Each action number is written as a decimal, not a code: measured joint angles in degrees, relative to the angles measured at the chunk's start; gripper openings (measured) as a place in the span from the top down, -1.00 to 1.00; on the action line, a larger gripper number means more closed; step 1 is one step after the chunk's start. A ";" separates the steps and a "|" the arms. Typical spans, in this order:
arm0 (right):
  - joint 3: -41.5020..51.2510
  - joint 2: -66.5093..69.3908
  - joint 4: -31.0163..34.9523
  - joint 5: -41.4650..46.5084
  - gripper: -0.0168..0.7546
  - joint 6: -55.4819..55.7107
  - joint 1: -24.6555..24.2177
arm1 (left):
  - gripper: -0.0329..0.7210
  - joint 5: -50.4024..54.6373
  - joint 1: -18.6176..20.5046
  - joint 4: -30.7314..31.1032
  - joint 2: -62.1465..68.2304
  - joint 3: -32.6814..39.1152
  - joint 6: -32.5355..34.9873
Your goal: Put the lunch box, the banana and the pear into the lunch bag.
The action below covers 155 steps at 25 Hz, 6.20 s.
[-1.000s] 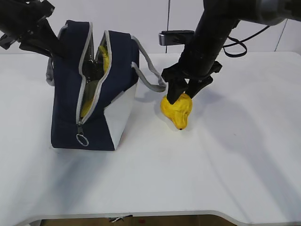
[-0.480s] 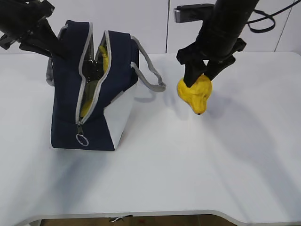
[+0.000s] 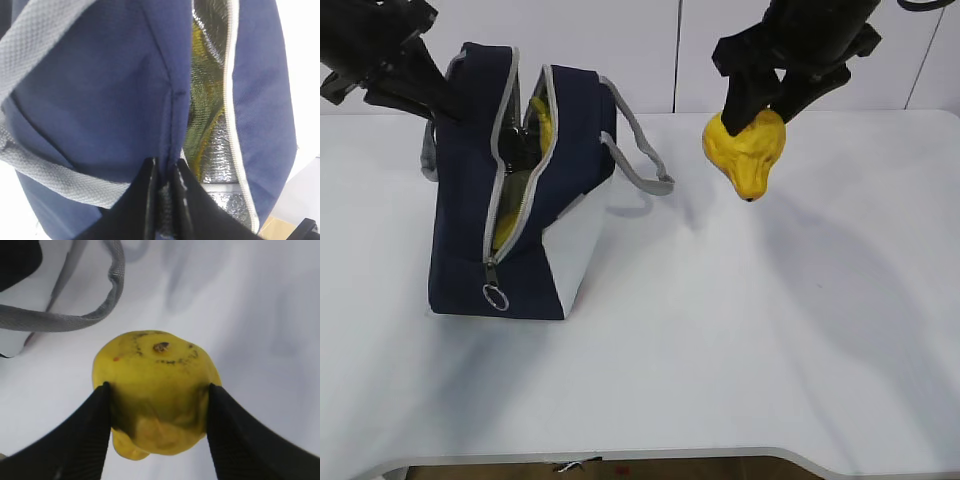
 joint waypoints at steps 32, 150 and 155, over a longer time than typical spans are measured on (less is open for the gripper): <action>-8.10 13.16 52.31 -12.79 -0.17 -23.57 0.00 | 0.84 0.00 0.00 -5.29 0.00 0.00 0.00; -19.63 7.29 2.11 1.09 -0.25 -1.02 0.03 | -0.53 -0.55 -12.20 -19.75 1.92 0.00 3.06; -19.63 4.59 2.11 1.09 -0.25 -1.02 0.03 | -0.47 -0.52 -9.19 -19.78 0.49 0.00 3.06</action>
